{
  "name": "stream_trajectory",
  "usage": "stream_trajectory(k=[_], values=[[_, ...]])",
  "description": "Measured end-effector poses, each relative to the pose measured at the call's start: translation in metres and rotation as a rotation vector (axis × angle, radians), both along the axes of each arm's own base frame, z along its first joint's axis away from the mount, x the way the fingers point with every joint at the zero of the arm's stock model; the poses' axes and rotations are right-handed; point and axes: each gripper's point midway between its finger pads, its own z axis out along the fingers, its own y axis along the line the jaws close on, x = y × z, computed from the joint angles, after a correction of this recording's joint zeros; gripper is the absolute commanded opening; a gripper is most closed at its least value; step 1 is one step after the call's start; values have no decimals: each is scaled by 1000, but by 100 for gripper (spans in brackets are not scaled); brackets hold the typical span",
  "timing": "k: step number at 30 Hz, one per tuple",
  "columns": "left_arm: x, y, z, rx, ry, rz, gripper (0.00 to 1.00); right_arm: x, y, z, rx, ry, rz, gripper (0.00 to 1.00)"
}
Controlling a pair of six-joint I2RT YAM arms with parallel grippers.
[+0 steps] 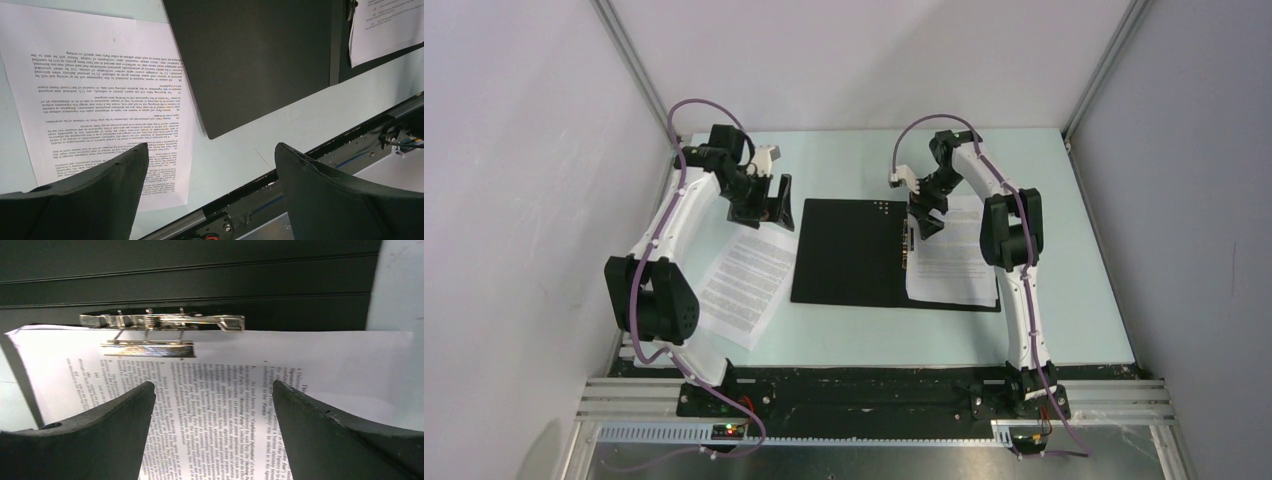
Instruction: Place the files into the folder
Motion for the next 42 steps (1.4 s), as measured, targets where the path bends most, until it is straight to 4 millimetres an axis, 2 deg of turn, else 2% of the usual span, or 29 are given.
stream_trajectory(k=[3, 4, 8, 22, 27, 32, 38, 42], values=[[0, 0, 0, -2, -2, 0, 100, -10, 3, 2, 2, 24, 10, 91], [0, -1, 0, -3, -1, -1, 100, -11, 4, 3, 4, 26, 13, 94], [0, -1, 0, -6, -1, -2, 100, -9, 9, 8, 27, 10, 10, 99], [-5, 0, -9, 2, 26, -2, 100, 76, -3, 47, 59, -301, -49, 99], [-10, 2, -15, 10, 44, 0, 100, 87, -4, 29, 44, -312, -47, 100], [-10, 3, -15, 16, 43, 1, 100, 84, -6, 2, 15, -266, -36, 99], [-10, 5, -15, 28, 40, 5, 100, 75, -4, -5, -6, -228, -1, 99], [-9, 7, -16, 37, 36, 2, 100, 60, -6, -7, -30, -181, 34, 99]])
